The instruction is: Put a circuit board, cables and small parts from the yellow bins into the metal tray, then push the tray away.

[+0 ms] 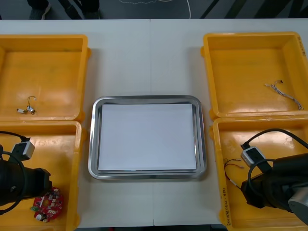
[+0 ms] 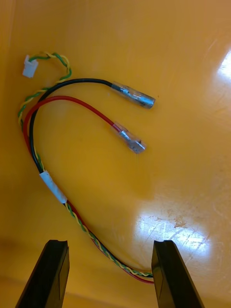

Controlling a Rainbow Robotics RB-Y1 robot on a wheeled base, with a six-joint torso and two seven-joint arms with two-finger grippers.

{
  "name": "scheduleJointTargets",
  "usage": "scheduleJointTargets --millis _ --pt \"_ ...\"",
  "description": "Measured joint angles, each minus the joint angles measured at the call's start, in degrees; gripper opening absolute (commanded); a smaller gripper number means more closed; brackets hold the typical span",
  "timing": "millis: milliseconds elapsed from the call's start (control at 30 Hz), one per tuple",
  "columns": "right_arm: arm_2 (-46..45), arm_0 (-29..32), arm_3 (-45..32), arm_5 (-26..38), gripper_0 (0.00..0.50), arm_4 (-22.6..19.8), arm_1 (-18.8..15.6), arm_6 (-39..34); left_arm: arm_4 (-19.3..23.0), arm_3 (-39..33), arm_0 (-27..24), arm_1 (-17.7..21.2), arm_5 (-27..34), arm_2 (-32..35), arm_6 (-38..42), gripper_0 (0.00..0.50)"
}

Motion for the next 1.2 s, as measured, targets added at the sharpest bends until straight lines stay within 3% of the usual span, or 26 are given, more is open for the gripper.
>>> scheduleJointTargets --millis 733,1200 --pt "5.89 0.82 -0.01 -2.24 0.5 6.36 -1.09 -0.03 -1.18 3.9 1.02 -0.01 -5.17 -2.02 0.01 0.5" --pt "6.56 0.96 3.08 -7.62 0.5 6.56 -1.15 -0.03 -1.16 3.97 3.53 -0.01 -7.72 -2.02 0.01 0.498"
